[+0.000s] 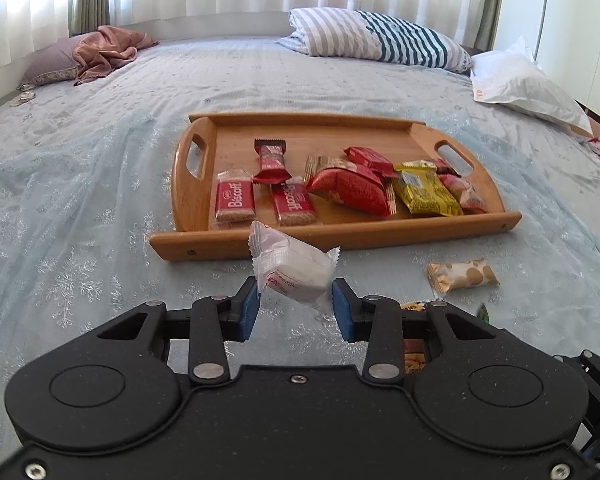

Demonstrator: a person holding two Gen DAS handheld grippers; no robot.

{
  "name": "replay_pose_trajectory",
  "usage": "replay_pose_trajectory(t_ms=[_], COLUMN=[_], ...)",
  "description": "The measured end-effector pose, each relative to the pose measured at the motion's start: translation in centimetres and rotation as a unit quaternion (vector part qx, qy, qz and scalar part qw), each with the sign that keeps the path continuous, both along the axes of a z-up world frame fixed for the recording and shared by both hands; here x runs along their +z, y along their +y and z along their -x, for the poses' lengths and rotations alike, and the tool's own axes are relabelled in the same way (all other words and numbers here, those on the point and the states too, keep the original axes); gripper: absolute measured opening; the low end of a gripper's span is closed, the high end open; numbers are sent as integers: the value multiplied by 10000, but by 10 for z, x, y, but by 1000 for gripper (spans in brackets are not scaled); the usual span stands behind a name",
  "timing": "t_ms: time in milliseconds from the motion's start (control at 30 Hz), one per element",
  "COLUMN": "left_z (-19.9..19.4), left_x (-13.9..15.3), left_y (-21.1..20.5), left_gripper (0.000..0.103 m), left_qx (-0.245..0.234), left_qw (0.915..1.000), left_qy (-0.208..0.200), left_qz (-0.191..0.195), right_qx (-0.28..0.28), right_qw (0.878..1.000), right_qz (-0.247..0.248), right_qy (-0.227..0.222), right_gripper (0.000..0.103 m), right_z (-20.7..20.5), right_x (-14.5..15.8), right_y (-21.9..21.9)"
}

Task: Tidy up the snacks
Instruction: 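Grasp the white wrapped pastry with the left tool while the right tool grasps the green bag, then carry the pastry with the left tool while the right tool carries the green bag onto the tray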

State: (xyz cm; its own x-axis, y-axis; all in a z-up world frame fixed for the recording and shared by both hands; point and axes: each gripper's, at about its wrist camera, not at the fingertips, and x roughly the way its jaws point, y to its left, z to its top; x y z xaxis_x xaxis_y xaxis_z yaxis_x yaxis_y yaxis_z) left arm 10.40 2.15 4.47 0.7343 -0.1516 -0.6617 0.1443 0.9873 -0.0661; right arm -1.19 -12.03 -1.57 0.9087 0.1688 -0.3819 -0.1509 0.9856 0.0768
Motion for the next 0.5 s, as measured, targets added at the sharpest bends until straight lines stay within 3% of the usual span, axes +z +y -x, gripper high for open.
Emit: replay_pose_trajectory(t_ms=[100,133,333,500], left_z=[-1,-1,0,-1], left_x=[2,2,0,0], left_y=[1,1,1,2], left_gripper=[37,37,37,37], left_qx=[23,23,6,41], left_qw=[10000,10000,10000,10000], left_qy=[-22,-19,-10,-10], left_qz=[8,3,-12,-6], right_qx=[-84,-84,8,77], right_qw=[10000,9999,9997,9998], right_qz=[-3,-39,-218,1], right_qy=[43,66,142,167], right_gripper=[39,52,72,76], right_z=[-4,-6,-9,-14], right_x=[-1,-2,-4,-6], right_y=[-3,-5,-8,4])
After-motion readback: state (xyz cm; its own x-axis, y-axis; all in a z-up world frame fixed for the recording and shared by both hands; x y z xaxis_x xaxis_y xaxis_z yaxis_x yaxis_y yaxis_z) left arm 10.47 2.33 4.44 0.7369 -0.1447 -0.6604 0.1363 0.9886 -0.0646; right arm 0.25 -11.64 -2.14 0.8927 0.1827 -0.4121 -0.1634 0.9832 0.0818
